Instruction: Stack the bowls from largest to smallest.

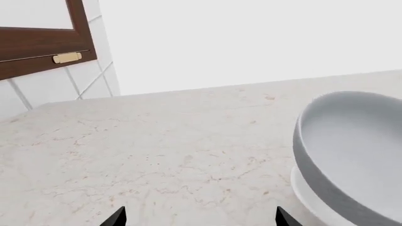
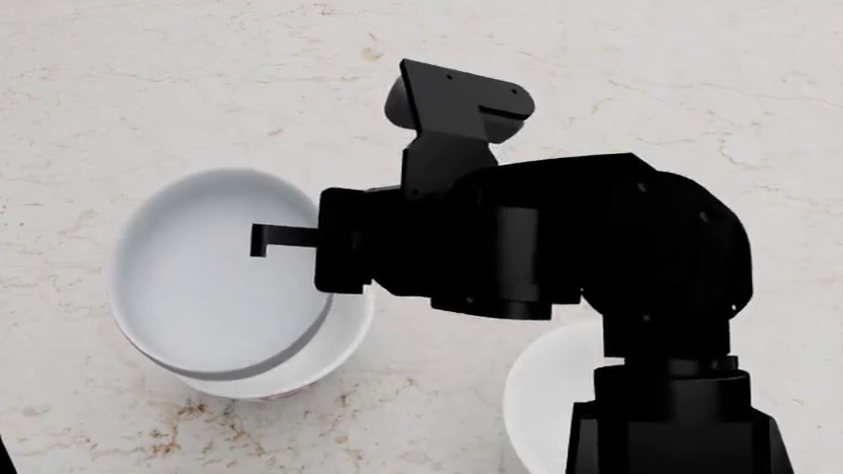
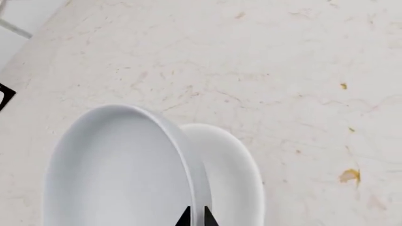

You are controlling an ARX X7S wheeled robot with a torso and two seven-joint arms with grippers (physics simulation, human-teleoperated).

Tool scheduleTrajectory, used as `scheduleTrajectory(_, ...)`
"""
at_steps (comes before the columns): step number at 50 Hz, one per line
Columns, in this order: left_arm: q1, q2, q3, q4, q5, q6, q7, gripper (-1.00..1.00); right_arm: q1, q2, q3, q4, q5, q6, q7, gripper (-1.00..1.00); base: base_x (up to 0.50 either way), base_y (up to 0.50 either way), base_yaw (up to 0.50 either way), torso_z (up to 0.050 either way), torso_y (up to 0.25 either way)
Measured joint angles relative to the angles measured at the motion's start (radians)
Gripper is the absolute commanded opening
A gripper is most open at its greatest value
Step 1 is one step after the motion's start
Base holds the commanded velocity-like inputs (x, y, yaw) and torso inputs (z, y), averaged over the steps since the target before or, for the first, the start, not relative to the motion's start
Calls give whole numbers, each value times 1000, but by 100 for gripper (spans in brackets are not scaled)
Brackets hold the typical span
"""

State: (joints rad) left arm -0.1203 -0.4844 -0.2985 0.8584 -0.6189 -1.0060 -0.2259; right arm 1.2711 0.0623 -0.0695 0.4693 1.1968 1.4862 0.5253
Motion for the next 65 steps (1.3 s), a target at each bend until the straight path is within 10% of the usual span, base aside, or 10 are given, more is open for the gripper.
scheduleTrajectory(38,-23,-3,41,-28,8,13,-22,100,-48,34,-147,65,-34,-148,-88,-100,0,0,0,0,0)
scheduleTrajectory(39,-20,-4,39,-27,6,13,-22,100,-46,34,-149,65,-34,-148,-88,100,0,0,0,0,0)
scheduleTrajectory(65,20,-20,-8,-11,-21,24,-13,100,-40,66,-144,-126,34,-139,-2,100,0,0,0,0,0)
